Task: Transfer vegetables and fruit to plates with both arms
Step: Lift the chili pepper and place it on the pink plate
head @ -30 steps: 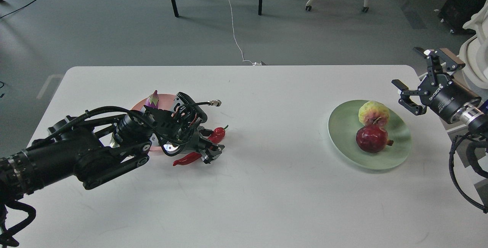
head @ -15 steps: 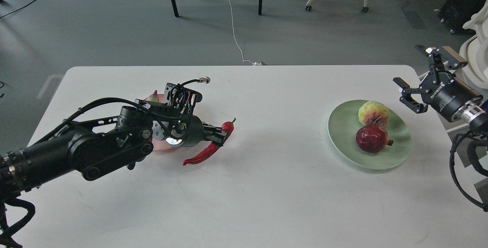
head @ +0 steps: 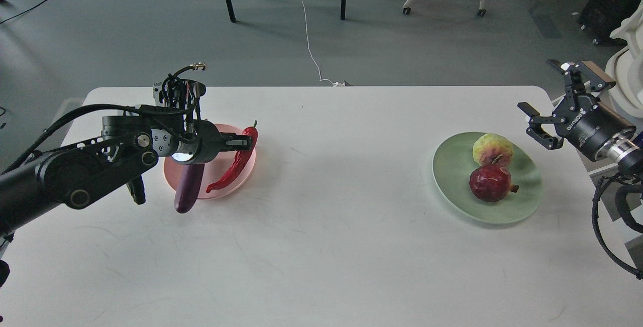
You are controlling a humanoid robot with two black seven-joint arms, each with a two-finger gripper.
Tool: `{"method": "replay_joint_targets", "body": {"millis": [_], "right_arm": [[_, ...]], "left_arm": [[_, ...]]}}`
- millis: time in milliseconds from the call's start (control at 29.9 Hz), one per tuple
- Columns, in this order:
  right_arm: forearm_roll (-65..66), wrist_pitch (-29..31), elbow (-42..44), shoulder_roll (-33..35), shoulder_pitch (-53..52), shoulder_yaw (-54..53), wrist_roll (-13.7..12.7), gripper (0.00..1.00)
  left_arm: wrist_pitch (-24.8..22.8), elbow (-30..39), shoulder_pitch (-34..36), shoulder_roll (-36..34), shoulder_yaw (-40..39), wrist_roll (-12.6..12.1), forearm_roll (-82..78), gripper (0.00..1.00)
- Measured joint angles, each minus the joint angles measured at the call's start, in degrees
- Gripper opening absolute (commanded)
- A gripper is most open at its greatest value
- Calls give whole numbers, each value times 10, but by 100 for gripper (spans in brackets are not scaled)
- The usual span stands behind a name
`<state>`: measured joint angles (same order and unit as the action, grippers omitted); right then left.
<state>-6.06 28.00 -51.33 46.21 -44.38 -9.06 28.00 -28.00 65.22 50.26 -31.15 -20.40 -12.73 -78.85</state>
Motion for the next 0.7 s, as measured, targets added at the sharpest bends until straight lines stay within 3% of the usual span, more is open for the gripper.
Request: {"method": "replay_joint_targets", "body": {"millis": [67, 201, 535, 702], "right_arm": [[0, 0, 0, 0, 0, 0, 0, 98], [1, 0, 1, 1, 0, 0, 0, 98], [1, 0, 2, 1, -2, 1, 0, 98], [2, 0, 4, 0, -17, 2, 0, 98]], "left_arm": [[0, -11, -2, -1, 0, 0, 2, 38], [0, -28, -3, 4, 2, 0, 8, 98], [0, -26, -1, -2, -5, 4, 23, 100], [13, -3, 1, 0, -63, 18, 103, 100]]}}
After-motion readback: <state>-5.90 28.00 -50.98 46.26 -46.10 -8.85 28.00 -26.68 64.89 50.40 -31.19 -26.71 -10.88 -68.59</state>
